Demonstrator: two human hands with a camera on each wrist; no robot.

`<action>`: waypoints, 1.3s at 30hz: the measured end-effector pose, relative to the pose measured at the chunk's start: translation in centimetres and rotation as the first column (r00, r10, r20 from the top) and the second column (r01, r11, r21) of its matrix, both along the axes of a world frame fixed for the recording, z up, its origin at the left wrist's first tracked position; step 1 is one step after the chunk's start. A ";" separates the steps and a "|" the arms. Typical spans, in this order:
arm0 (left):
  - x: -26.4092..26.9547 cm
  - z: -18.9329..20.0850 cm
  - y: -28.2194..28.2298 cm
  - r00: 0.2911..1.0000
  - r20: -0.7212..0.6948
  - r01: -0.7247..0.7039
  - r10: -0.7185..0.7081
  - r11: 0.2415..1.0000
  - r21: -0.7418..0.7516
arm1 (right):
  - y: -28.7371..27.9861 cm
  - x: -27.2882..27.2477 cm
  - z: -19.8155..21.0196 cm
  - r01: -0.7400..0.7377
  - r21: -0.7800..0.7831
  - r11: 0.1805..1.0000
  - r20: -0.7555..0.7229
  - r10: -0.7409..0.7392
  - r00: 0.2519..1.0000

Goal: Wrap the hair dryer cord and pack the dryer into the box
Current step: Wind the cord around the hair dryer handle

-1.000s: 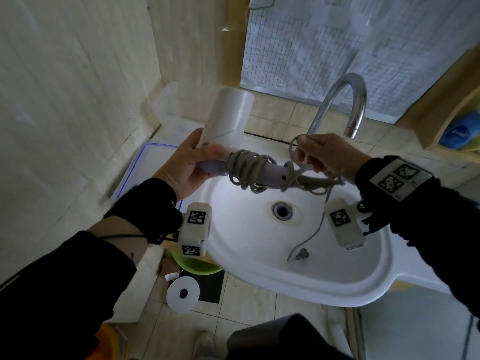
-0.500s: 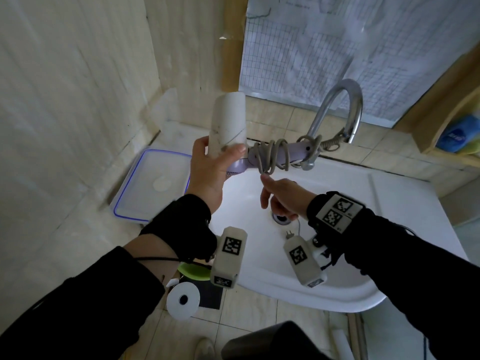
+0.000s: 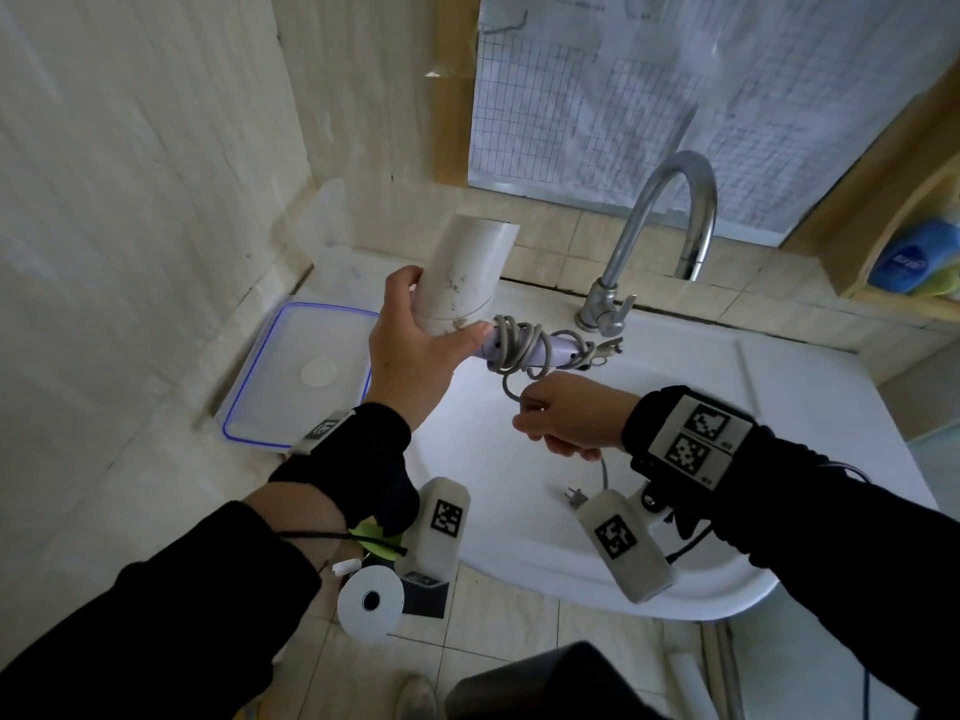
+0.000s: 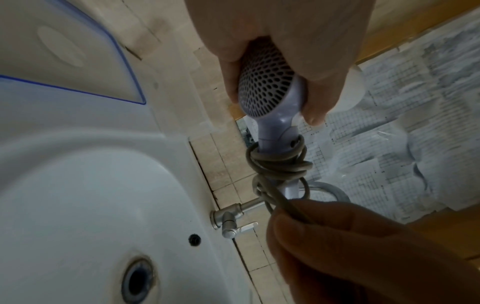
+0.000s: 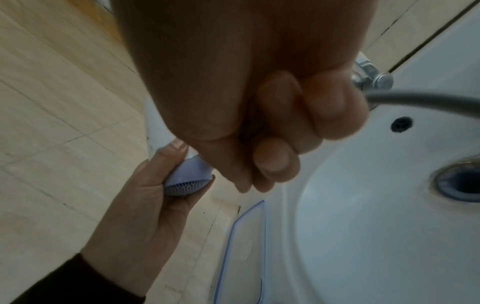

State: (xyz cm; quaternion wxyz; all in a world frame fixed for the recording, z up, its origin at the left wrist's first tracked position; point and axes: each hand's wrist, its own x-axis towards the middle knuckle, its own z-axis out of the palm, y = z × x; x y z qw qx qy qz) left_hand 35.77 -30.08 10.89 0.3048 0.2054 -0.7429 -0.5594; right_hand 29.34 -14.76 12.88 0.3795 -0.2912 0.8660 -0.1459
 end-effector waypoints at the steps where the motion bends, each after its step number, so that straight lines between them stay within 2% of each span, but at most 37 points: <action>1: 0.0 0.0 0.0 1.000 0.007 0.004 -0.004 1.000 -0.005 | 0.0 -0.1 0.2 0.000 -0.012 1.000 -0.012 0.000 1.000; 7: 0.5 -0.3 -0.3 0.992 0.077 0.110 -0.102 0.987 -0.114 | 0.4 -1.2 2.8 -0.079 -0.027 0.996 -0.172 0.073 0.982; 12: 1.6 -0.7 -0.5 0.973 0.138 0.210 -0.184 0.956 -0.204 | 0.8 -2.3 4.7 -0.145 -0.037 0.989 -0.243 0.132 0.961; 16: 2.0 -0.3 -1.1 0.947 0.163 0.280 -0.276 0.960 -0.003 | 1.4 -3.4 5.8 -0.170 -0.052 0.984 -0.237 0.153 0.959; 21: 1.9 0.7 -2.4 0.875 0.129 0.435 -0.466 0.875 0.212 | 2.6 -5.2 6.2 -0.127 -0.116 0.985 -0.213 0.100 0.972; 26: 1.7 0.4 -3.0 0.875 -0.017 0.442 -0.483 0.785 0.435 | 3.9 -6.0 5.6 -0.020 -0.201 0.979 -0.074 0.005 0.997; 30: 2.0 -0.1 -3.1 0.878 -0.057 0.435 -0.475 0.744 0.507 | 5.1 -5.8 4.6 0.122 -0.311 0.942 0.129 -0.086 0.988; 36: 2.1 -0.5 -2.8 0.910 -0.105 0.380 -0.401 0.706 0.597 | 5.4 -4.5 2.0 0.351 -0.404 0.845 0.324 -0.227 0.918; 39: 1.8 -0.5 -1.8 0.937 -0.133 0.326 -0.323 0.675 0.662 | 4.6 -3.3 0.0 0.521 -0.456 0.721 0.466 -0.306 0.830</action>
